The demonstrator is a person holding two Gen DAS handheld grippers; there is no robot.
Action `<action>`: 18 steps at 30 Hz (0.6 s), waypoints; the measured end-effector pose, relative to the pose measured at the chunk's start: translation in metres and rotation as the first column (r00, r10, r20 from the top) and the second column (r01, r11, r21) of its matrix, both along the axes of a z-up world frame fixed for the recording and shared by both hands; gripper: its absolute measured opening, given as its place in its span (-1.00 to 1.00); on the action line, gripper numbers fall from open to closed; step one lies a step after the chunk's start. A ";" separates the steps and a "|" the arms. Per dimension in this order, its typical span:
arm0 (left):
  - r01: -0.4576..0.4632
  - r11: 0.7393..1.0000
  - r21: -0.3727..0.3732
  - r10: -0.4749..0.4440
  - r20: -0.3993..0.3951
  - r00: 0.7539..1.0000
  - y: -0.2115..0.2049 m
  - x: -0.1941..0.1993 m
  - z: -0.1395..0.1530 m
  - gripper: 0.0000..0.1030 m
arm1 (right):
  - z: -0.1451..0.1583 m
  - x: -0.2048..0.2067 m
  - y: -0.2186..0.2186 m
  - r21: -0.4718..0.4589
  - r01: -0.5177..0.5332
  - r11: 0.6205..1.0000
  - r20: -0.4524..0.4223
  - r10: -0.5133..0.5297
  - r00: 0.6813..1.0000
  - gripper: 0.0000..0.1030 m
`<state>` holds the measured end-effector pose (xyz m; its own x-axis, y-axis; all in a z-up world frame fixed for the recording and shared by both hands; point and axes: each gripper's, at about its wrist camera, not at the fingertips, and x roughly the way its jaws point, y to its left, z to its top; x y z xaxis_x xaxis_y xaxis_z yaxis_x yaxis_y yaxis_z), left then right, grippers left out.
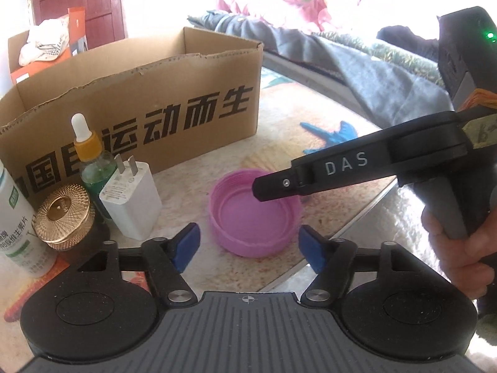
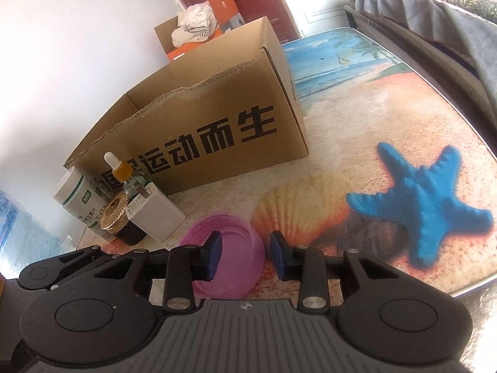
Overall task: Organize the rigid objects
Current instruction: 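Lower the right tool onto the pink cup rim and close on it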
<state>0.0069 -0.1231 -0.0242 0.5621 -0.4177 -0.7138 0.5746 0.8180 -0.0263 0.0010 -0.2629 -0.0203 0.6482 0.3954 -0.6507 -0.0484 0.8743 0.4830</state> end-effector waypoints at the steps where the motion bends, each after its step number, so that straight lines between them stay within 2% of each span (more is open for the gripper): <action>1: 0.005 1.000 0.005 -0.005 0.000 1.000 -0.001 0.001 0.000 0.46 | -0.001 0.001 0.000 -0.004 -0.001 1.000 -0.002 0.001 1.000 -0.29; 6: 0.013 0.999 0.045 -0.014 0.024 1.000 -0.008 0.005 -0.001 0.47 | -0.001 0.002 0.001 -0.013 -0.011 1.000 0.000 0.011 1.000 -0.29; 8: 0.013 0.999 0.040 -0.014 0.026 1.000 -0.009 0.005 -0.001 0.42 | -0.001 0.001 0.002 -0.019 -0.014 1.000 0.002 0.014 1.000 -0.31; 9: 0.011 0.999 0.037 -0.012 0.026 1.000 -0.010 0.005 -0.001 0.40 | -0.001 0.001 0.002 -0.022 -0.019 1.000 0.001 0.019 1.000 -0.41; 11: 0.009 0.999 0.036 -0.010 0.026 1.000 -0.012 0.005 -0.001 0.34 | -0.001 0.001 0.004 -0.029 -0.026 0.999 -0.001 0.026 1.000 -0.46; 18: -0.008 0.999 0.043 0.008 0.013 1.000 -0.016 0.008 -0.001 0.35 | -0.002 0.001 0.004 -0.041 -0.025 0.999 0.003 0.025 1.000 -0.47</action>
<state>0.0149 -0.1394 -0.0252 0.5747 -0.3818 -0.7239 0.5679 0.8229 0.0168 0.0022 -0.2592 -0.0224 0.6410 0.3843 -0.6644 -0.0723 0.8920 0.4462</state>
